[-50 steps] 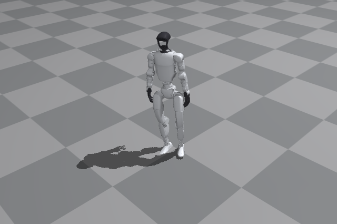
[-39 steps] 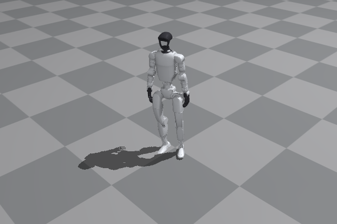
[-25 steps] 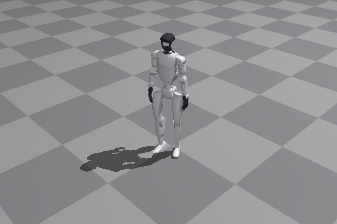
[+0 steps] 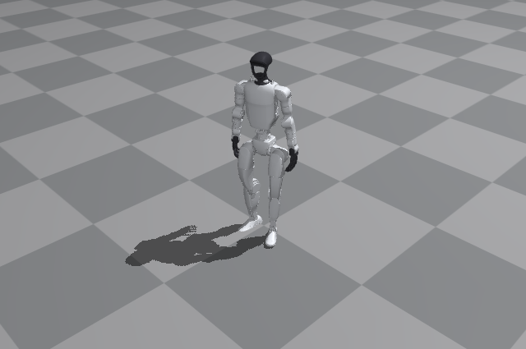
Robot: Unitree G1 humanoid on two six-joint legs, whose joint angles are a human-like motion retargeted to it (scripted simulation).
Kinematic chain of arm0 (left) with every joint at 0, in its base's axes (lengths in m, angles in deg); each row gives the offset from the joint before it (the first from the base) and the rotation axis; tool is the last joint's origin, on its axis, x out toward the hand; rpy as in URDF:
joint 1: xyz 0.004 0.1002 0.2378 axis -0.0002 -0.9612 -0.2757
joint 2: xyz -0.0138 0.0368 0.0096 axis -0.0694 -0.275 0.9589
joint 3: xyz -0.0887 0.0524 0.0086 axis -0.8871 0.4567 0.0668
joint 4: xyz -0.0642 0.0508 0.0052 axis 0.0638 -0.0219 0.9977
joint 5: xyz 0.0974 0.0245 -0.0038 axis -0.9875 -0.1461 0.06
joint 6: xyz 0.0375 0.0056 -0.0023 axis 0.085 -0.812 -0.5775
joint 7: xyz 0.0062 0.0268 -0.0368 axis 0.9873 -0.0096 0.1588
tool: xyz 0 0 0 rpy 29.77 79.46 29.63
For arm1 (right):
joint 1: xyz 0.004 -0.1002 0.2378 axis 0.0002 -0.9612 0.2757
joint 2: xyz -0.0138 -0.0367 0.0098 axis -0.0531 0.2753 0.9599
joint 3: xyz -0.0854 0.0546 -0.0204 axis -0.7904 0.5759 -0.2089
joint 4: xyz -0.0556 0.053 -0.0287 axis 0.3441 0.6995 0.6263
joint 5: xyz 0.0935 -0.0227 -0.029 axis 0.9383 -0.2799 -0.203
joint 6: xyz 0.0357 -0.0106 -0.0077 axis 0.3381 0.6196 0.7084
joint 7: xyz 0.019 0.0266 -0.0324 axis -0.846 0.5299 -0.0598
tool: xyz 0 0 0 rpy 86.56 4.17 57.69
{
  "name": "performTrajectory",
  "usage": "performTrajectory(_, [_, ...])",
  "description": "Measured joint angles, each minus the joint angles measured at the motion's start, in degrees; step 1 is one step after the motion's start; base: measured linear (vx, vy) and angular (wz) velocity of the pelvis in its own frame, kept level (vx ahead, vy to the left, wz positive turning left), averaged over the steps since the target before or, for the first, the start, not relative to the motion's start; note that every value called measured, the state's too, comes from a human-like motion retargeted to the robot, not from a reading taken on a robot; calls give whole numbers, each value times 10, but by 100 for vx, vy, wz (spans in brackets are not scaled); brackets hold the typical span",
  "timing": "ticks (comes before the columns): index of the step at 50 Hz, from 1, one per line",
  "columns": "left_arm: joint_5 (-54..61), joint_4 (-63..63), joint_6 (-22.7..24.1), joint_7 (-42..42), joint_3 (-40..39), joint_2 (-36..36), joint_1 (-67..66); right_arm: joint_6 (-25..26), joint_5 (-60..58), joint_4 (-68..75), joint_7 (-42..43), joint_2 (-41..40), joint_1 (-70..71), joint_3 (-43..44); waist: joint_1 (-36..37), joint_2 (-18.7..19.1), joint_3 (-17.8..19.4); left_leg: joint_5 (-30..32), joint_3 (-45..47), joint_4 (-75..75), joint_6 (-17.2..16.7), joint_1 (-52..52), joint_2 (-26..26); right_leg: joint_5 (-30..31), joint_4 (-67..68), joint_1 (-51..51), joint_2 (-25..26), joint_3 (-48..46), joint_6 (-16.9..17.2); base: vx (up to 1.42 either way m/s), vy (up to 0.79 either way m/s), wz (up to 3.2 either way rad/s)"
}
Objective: In place motions
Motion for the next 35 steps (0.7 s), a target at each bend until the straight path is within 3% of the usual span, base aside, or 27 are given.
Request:
performTrajectory(5, [-24, -11, 1, -4, 1, 4, 6, -4, 22, -4, -6, 3, 6, 7, -2, 4, 7, 16, -28, 5, 0, -11, 0, -20, 5, 22, -1, -33, -9, -4, 11, 92])
performTrajectory(14, [-28, -28, 8, -8, 26, 10, 1, -14, 10, -11, -23, 6, -5, 12, 59, -1, -3, 49, -107, 19, -7, -54, -11, -51, 6, 57, -4, -121, -14, -3, 13, 124])
performTrajectory(26, [-24, 41, 4, 18, 17, 7, -4, -18, 3, -61, -20, 22, 11, 10, 102, 5, -7, 103, -204, 19, -28, -101, -40, -78, 7, 91, 0, -252, -3, -15, 17, 138])
performTrajectory(35, [-24, 83, -3, 31, 13, 0, -20, -32, -12, -92, -27, 5, 28, -6, 137, -3, -8, 124, -230, 14, -41, -111, -47, -83, 12, 92, 4, -289, 1, -7, 2, 50])
